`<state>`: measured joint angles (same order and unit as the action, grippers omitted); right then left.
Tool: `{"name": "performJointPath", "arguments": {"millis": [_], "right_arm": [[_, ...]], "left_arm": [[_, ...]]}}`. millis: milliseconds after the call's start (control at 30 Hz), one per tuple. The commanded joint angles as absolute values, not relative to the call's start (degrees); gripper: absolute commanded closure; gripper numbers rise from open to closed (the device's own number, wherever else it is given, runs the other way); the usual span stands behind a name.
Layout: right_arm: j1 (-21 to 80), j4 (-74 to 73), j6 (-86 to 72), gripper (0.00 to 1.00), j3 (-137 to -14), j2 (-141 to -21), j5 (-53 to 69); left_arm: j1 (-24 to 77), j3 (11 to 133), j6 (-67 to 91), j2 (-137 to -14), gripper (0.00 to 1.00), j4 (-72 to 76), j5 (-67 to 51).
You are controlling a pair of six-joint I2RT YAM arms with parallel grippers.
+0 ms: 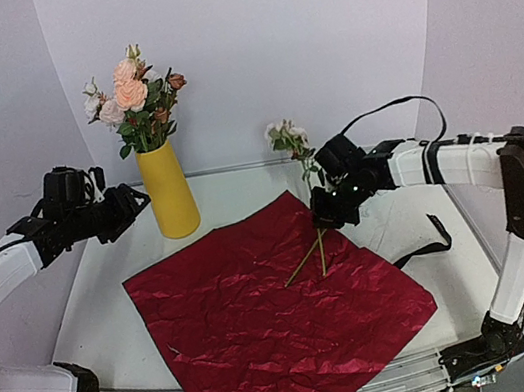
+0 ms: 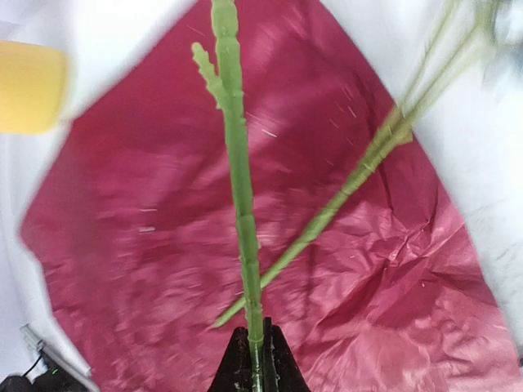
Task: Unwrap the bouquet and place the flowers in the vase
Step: Pick up the fake flower from the wrapping paper.
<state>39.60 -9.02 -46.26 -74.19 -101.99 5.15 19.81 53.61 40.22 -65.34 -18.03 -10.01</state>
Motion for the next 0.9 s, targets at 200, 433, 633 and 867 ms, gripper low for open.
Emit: {"name": "performJointPath", "arguments": {"millis": [200,433,633,867], "right_arm": [[39.46,-4.85,-36.95,1.0,-69.12,-86.05,12.58],[39.5,1.35,-35.4,0.97,-61.5,-77.16,22.28],[39.49,6.94,-37.22,0.99,-56.21,-73.38,33.5],[41.37,11.44,-40.22,1.0,-52.78,-71.79,39.09]], "left_arm": [[23.39,57.23,49.44,-73.03,0.33,-17.26,-15.86],[32.72,59.15,54.46,-75.42,0.32,-14.54,-10.46],[39.0,60.9,58.11,-77.32,0.32,-6.81,-10.8],[44.0,65.11,60.99,-80.45,0.32,-0.69,-10.11]]}}
